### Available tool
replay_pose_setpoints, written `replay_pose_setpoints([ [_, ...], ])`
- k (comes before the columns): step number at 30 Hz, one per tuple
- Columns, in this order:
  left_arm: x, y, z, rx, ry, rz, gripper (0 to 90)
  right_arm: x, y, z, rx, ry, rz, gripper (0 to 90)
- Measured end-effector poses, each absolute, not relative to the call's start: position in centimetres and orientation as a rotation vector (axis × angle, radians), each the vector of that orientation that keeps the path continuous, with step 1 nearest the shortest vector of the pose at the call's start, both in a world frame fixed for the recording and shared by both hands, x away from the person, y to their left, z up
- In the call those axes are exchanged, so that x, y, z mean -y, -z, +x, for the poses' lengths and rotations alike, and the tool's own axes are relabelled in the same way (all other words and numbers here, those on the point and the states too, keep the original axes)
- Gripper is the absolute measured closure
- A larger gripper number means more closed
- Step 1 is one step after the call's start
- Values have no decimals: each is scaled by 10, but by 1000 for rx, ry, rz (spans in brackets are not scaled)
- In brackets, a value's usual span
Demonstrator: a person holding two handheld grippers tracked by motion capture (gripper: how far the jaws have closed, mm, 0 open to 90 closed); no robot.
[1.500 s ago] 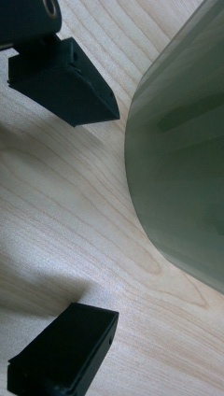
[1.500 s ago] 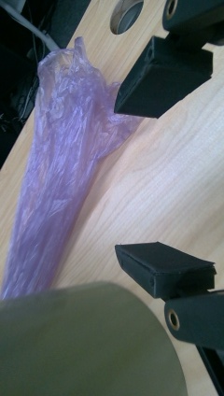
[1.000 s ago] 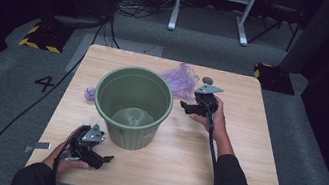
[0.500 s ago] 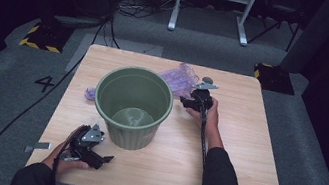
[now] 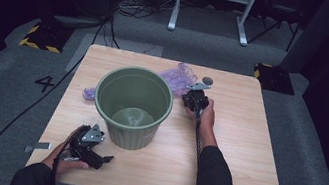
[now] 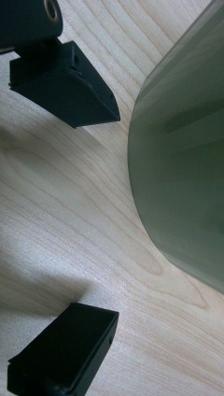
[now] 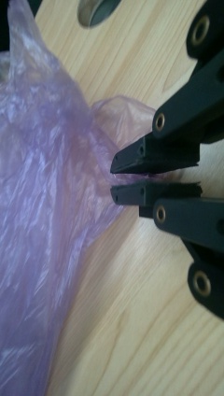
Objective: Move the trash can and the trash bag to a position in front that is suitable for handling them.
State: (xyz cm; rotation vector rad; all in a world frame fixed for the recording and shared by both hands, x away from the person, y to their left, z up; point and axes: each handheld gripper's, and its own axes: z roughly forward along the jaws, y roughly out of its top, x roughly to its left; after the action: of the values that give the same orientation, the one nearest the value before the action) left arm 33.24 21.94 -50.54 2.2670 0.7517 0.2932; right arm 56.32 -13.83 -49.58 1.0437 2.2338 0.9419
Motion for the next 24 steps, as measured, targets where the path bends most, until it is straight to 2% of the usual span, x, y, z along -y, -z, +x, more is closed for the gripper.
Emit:
replay_pose_setpoints([
  [5, -219, 505, 332, -750, -293, 2267, 57, 141, 495, 561, -2223, -970, 1073, 896],
  [12, -219, 505, 332, -751, -291, 2267, 57, 151, 498, 557, -2234, -997, 1107, 900],
  [24, -219, 505, 332, -751, -291, 2266, 57, 203, 487, 524, -2175, -1008, 1152, 900],
])
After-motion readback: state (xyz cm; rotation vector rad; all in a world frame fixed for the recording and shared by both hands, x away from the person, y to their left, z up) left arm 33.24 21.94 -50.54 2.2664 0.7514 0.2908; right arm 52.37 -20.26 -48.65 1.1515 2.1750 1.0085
